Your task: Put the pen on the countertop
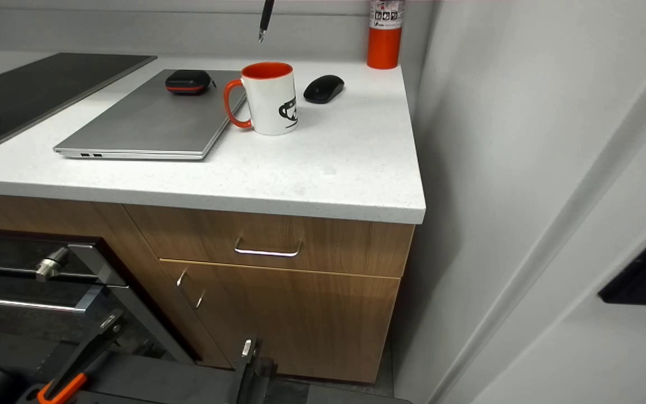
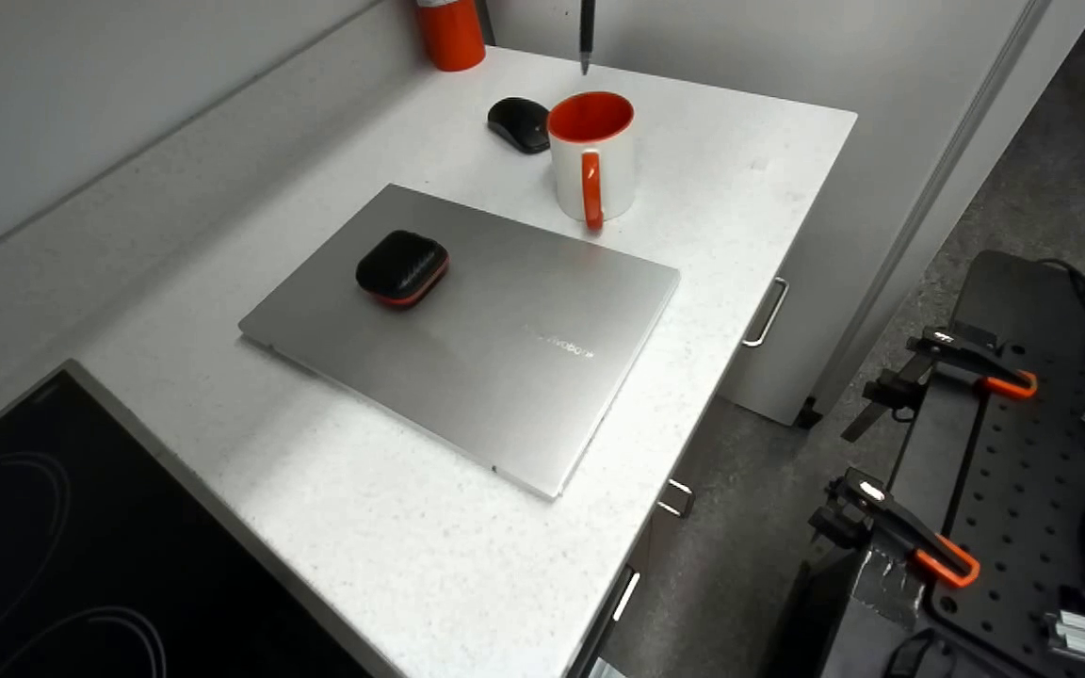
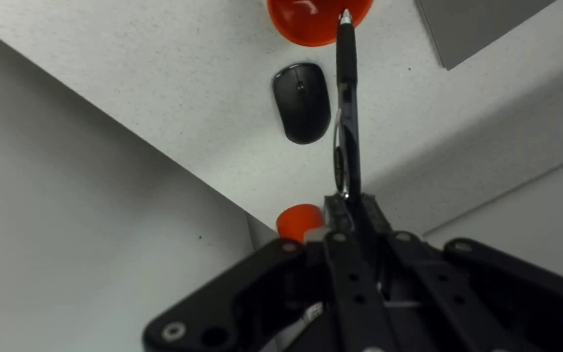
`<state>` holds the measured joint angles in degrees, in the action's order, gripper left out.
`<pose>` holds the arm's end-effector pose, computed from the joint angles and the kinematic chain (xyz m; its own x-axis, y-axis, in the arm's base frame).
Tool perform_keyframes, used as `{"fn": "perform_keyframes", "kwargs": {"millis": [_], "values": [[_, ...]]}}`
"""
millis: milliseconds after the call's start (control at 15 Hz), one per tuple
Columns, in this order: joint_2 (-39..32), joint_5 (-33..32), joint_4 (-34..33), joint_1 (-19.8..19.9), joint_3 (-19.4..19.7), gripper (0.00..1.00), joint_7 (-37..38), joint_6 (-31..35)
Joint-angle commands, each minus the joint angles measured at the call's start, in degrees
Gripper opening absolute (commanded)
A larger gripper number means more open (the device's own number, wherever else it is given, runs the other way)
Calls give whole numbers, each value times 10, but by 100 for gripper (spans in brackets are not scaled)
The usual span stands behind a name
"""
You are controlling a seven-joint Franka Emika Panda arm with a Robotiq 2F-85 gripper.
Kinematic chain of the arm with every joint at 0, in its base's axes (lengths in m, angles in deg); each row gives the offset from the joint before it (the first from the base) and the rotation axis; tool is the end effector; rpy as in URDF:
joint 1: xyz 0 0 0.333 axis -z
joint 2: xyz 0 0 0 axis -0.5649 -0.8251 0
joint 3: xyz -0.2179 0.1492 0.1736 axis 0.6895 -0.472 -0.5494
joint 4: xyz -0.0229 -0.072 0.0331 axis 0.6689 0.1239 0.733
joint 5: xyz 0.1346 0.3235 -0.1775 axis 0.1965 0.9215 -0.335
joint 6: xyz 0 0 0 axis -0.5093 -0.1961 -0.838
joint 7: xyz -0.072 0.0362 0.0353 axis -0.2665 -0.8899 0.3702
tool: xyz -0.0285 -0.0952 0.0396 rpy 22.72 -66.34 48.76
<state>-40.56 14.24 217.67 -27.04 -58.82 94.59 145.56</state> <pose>0.4927 -0.0878 0.5071 0.7069 -0.5195 0.4800 -0.4675 -0.8524 -0.2342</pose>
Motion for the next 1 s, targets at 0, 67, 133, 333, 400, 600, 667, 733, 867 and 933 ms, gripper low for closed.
{"fn": "perform_keyframes", "kwargs": {"millis": [0, 67, 133, 333, 400, 600, 667, 733, 867, 933], "values": [[25, -84, -8, 40, -10, 2, -1, -110], [19, -102, -11, 44, -10, 2, -4, -136], [11, -118, -15, 45, -10, 2, -7, -161], [-34, -147, -16, 40, -11, 2, 2, -196], [-57, -169, -18, 43, -17, 2, 26, -196], [-131, -243, -31, 42, -20, 2, 109, -179], [-156, -260, -39, 37, -15, 2, 140, -174], [-179, -264, -47, 30, -8, 2, 158, -170], [-219, -270, -63, 18, 4, 2, 191, -157], [-236, -261, -72, 14, 11, 2, 202, -145]]}}
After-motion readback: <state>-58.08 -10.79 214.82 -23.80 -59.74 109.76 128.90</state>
